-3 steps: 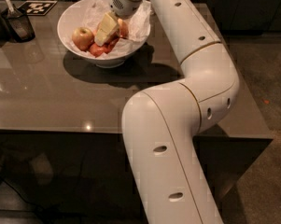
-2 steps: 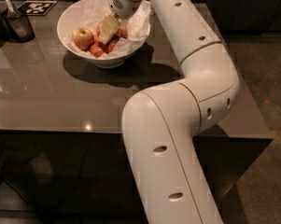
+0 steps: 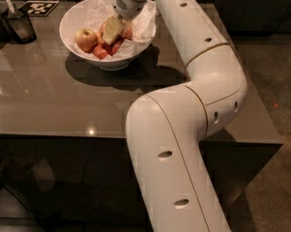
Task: Pick apple from white bowl
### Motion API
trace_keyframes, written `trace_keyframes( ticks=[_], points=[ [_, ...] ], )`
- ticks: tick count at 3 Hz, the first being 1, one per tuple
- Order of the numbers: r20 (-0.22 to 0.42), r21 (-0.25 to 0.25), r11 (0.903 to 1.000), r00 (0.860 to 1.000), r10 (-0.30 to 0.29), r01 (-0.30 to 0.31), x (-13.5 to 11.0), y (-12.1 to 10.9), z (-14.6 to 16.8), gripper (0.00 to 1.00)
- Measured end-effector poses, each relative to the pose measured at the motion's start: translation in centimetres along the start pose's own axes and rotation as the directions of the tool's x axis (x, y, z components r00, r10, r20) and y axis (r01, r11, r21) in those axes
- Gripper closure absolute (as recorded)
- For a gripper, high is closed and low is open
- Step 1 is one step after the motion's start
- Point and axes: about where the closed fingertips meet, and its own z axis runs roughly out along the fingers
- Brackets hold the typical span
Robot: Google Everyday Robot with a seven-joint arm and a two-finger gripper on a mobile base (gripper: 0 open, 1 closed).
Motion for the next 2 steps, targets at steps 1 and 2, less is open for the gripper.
trace_keyframes(
  ticks=[1, 2],
  points=[
    [0.017, 0.013, 0.9997, 1.0, -0.02, 0.02, -0.8, 0.2, -0.5, 1.0],
    [0.077, 0.055, 0.9912, 0.989, -0.124, 0.12, -3.8, 2.1, -4.1, 1.0]
  ],
)
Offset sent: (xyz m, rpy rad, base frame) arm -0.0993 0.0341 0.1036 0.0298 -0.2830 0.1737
